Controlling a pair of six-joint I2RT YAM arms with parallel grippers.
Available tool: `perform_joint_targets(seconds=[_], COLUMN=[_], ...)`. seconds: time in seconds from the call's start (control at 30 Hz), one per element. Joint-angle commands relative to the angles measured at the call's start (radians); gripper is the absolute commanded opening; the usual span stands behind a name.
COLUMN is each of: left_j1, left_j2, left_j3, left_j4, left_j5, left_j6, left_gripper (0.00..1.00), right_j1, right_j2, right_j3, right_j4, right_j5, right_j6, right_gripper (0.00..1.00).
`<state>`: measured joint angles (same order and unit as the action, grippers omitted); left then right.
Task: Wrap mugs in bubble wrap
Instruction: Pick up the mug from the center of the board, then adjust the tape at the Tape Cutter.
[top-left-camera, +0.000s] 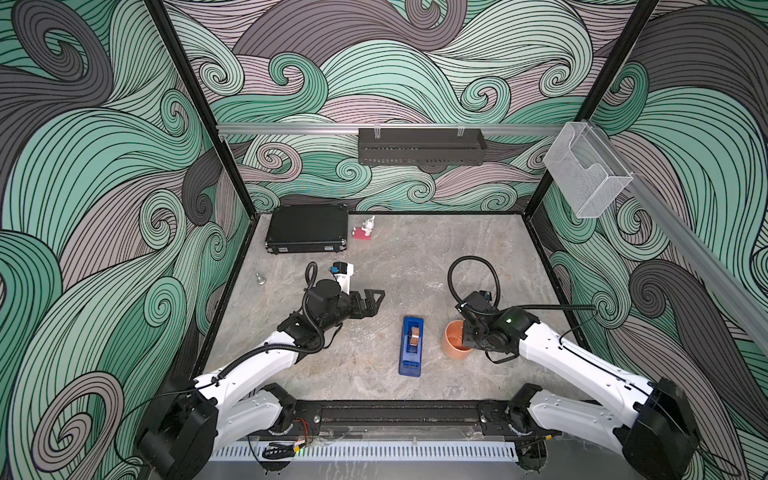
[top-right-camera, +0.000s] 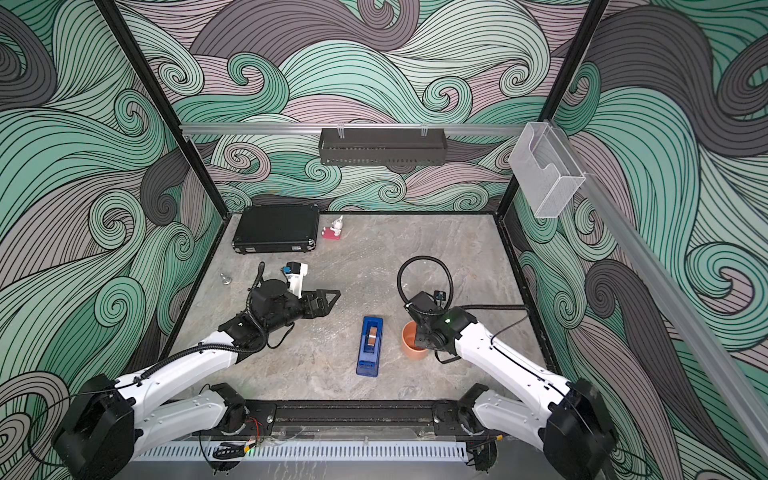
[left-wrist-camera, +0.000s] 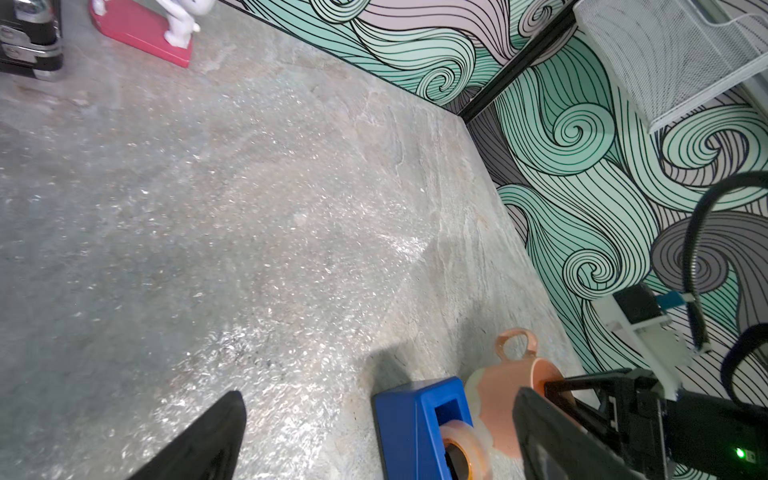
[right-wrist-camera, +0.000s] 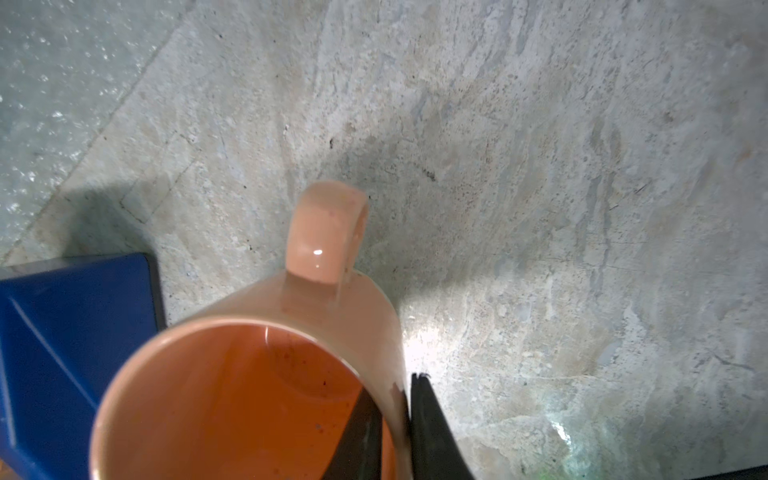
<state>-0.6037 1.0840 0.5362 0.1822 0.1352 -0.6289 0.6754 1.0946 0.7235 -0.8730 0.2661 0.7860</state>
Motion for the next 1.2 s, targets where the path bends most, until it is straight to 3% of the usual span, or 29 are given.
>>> perform_joint_targets(seconds=[0.0, 0.17, 0.4, 0.63, 0.83, 1.17], left_j1=[-0.032, -0.08, -0.169, -0.31, -0.399, -0.425], left_j2=[0.017, 0.037, 0.095, 0.145, 0.264, 0.332], left_j3=[0.068, 0.121, 0.079, 0.031, 0.063, 0.139], left_j4=[-0.051, -0.207, -0.302, -0.181, -0.074, -0.034], left_j5=[-0.025, 0.001, 0.058, 0.08, 0.07, 0.049], left_j6=[0.0, -0.026, -0.124, -0.229, -0.267, -0.238], left_gripper=[0.99, 0.99, 0.99, 0.99, 0.99, 0.99], right_j1=[0.003, 0.001, -0.069, -0.195, -0.257, -0.29], right_j2=[-0.012, -0.05, -0.125, -0.16, -0.148, -0.111], right_j3=[0.03, 0.066, 0.124, 0.165, 0.197, 0.249], right_j4=[-0.039, -0.08, -0.098, -0.098, -0.097, -0.091], right_j5=[0.067, 0.111, 0.109, 0.036, -0.014, -0.059], right_j6=[0.002, -0.017, -0.075, -0.172, -0.23, -0.275], right_gripper=[0.02, 0.0, 0.0, 0.0, 0.0, 0.0])
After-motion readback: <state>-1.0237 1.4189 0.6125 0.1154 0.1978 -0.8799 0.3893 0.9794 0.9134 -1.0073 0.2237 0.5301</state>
